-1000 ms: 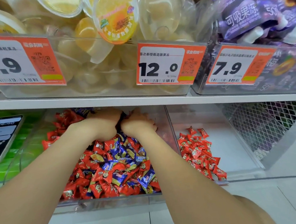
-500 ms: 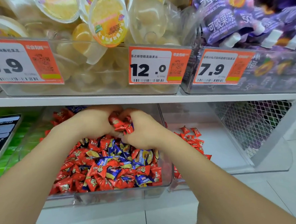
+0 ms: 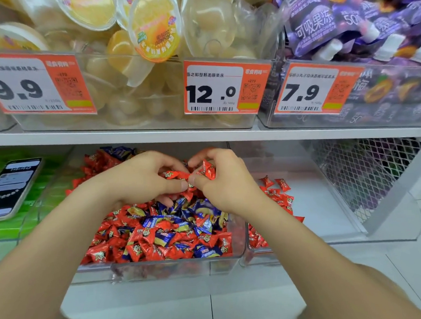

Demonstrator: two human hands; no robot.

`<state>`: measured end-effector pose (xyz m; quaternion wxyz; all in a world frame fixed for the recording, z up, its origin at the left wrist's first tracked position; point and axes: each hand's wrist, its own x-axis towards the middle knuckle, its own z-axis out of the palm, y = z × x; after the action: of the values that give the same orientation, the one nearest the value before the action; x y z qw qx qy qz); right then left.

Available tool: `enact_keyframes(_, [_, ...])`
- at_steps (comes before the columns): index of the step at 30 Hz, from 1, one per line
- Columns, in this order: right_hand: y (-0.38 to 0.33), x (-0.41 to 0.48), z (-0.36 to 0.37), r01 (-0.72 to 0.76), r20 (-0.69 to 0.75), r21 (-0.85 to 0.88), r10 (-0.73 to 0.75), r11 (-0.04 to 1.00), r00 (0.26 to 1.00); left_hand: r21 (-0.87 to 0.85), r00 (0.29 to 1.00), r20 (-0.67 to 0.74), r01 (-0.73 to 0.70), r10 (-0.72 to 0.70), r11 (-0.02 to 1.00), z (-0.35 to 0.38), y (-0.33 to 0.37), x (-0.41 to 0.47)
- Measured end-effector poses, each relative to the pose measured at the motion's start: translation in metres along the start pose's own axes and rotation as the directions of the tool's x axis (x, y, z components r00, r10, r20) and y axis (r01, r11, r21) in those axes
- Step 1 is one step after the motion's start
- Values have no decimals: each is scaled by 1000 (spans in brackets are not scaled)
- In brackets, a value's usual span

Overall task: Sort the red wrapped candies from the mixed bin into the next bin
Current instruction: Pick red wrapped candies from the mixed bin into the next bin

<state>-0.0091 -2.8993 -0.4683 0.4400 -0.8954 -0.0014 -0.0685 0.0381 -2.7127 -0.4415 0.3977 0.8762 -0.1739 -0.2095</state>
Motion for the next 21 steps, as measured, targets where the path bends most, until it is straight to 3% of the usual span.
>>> enact_keyframes(6, [-5, -1, 2, 57, -114, -2, -57, 998, 992, -78, 997, -50, 61, -65, 995, -4, -10, 2])
enact_keyframes(9, [-10, -1, 0, -30, -120, 92, 41, 995, 992, -60, 991, -131, 34, -41, 998, -3, -11, 3])
enact_keyframes(12, [-14, -11, -15, -168, 50, 311, 160, 936, 986, 13, 984, -167, -62, 63, 998, 2, -6, 2])
enact_keyframes(14, [-11, -22, -33, -196, 109, 347, 168, 917, 980, 54, 980, -129, -147, 153, 988, 11, 1, -2])
enact_keyframes(18, [12, -33, -70, -264, -23, 245, 278, 933, 960, 57, 945, -34, -322, 324, 945, 38, 20, -9])
enact_keyframes(21, [28, -40, -90, -411, 20, 230, 418, 882, 908, 97, 907, 3, -420, 422, 902, 57, 35, -9])
